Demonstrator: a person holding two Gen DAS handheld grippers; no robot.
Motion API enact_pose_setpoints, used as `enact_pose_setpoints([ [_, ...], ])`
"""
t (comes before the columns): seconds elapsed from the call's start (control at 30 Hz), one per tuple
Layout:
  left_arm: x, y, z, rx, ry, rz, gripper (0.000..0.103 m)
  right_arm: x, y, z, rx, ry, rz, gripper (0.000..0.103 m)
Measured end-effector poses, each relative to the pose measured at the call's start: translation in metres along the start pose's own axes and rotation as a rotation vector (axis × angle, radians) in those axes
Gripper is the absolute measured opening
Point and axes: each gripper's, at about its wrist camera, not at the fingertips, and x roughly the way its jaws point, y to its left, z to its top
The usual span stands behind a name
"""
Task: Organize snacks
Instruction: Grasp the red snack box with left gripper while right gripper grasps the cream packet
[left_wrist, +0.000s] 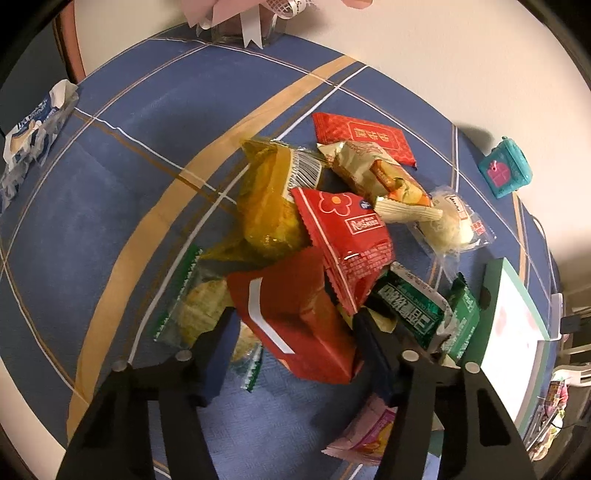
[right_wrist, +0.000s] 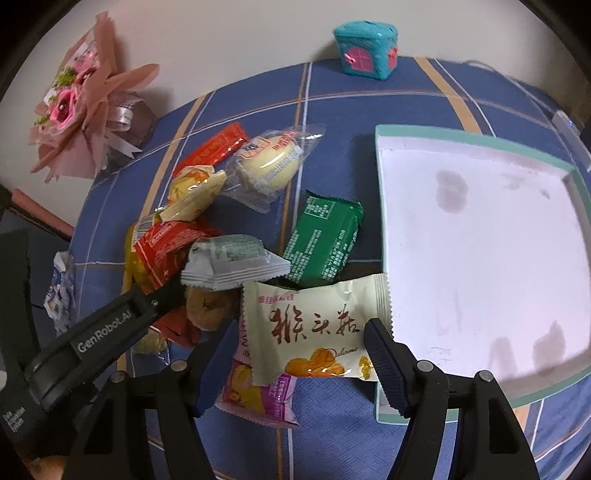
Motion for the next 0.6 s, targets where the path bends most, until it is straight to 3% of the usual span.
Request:
enact_pose_setpoints([
  [0.13,0.002,-0.003,0.000,0.008,0.006,-0.014,0.053,0.001,-0.005,0.002,0.018,-0.006,0.022,0.073],
  [0.33,-0.002,0.000,0.000,0.007,0.013,-0.036,0.051,0.006,-0.004,0.010,0.001,-0.025,0.038,0.073],
  [0.6,-0.005,0.006,-0.003,0.001,0.015,-0.043,0.050,0.025,0.009,0.010,-0.034,0.018,0.006,0.073],
])
